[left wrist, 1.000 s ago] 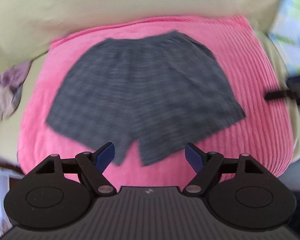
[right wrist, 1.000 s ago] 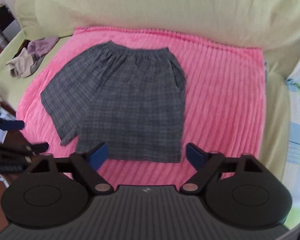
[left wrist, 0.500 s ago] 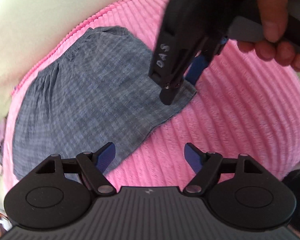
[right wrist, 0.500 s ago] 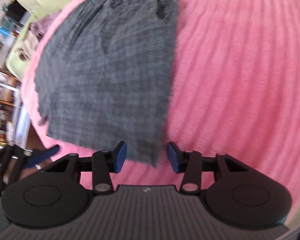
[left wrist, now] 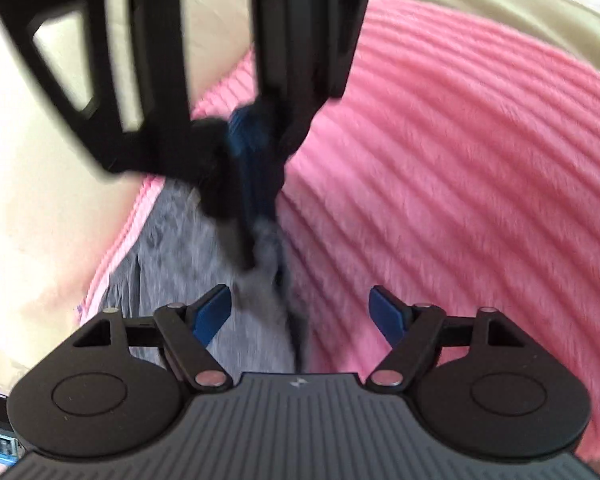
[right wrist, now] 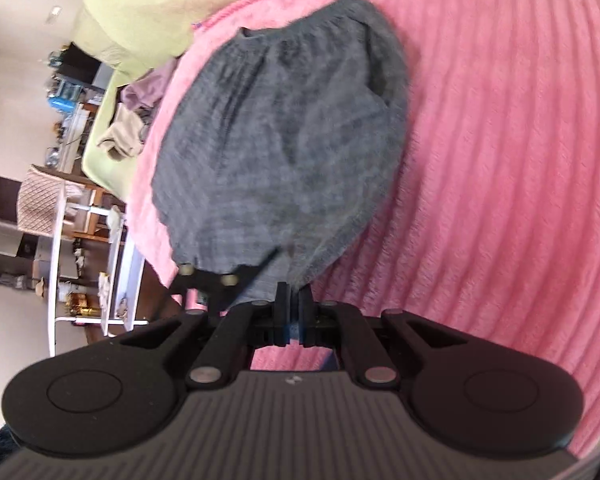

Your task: Fold clothes

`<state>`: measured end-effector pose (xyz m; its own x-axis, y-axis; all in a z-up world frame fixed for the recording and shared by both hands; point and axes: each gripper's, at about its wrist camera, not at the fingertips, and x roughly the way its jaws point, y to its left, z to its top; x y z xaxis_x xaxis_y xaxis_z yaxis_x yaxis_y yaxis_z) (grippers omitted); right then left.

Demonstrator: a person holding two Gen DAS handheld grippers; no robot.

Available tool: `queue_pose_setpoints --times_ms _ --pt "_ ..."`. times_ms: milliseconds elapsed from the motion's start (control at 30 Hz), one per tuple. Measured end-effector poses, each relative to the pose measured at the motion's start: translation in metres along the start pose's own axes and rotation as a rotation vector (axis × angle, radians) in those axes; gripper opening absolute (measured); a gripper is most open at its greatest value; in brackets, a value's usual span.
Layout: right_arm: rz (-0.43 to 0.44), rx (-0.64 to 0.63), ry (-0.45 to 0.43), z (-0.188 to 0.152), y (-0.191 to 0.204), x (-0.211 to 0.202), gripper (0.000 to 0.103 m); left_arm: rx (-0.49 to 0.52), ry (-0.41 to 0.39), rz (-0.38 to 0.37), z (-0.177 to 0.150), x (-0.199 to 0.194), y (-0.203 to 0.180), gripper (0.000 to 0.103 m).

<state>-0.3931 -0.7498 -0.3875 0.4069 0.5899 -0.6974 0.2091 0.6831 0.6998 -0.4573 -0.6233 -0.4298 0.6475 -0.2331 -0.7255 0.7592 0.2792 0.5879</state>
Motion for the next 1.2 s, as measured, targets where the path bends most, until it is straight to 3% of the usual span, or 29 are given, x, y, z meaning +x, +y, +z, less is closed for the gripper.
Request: queue_pose_setpoints --times_ms 33,67,133,233,333,433,500,567,667,733,767,800,833,1033,1200 --pt "-0.007 -0.006 0.017 0.004 0.001 0.004 0.019 -0.036 0.037 -0.009 -0.001 0.005 0.005 0.0" --pt "-0.036 -0.051 0.013 0.012 0.002 0.002 0.04 -0.08 0.042 -0.01 -0.004 0.004 0.013 0.0" --pt "-0.095 -0.141 0.005 0.026 0.004 -0.003 0.045 -0.148 0.045 -0.013 -0.008 0.001 0.027 0.0" --pt "-0.247 -0.421 -0.033 0.062 0.005 -0.013 0.046 -0.209 0.025 -0.011 -0.01 -0.012 0.046 0.0" --pt "-0.422 -0.861 -0.056 0.091 0.012 -0.006 0.046 -0.236 0.014 -0.002 -0.007 -0.025 0.052 0.0" --pt "-0.518 -1.387 -0.003 0.103 0.02 0.016 0.046 -0.289 0.033 -0.013 -0.005 -0.03 0.054 0.0" --pt "-0.523 -1.795 0.069 0.106 0.014 0.034 0.046 -0.307 0.061 -0.033 -0.005 -0.024 0.051 0.0" --pt "-0.5 -2.04 0.15 0.11 0.011 0.051 0.047 -0.314 0.075 -0.044 -0.007 -0.018 0.052 0.001" --pt "-0.448 -2.234 0.204 0.113 0.003 0.062 0.054 -0.337 0.088 -0.061 -0.006 -0.018 0.053 0.001" --pt "-0.41 -2.362 0.241 0.115 -0.002 0.069 0.047 -0.37 0.09 -0.072 -0.01 -0.019 0.059 0.001" --pt "-0.374 -2.344 0.315 0.12 0.0 0.073 0.009 -0.379 0.091 -0.075 -0.011 -0.019 0.061 0.001" --pt "-0.372 -2.329 0.341 0.122 0.002 0.075 0.001 -0.394 0.093 -0.084 -0.013 -0.018 0.065 0.001" --pt "-0.37 -2.314 0.367 0.123 0.004 0.078 0.0 -0.419 0.089 -0.093 -0.017 -0.018 0.072 0.001" --pt "-0.328 -2.26 0.283 0.141 0.065 0.06 0.0 -0.648 0.045 -0.171 -0.045 -0.026 0.128 0.0" --pt "-0.332 -2.21 0.176 0.163 0.135 0.078 0.0 -0.818 0.063 -0.065 -0.096 -0.042 0.204 0.0"
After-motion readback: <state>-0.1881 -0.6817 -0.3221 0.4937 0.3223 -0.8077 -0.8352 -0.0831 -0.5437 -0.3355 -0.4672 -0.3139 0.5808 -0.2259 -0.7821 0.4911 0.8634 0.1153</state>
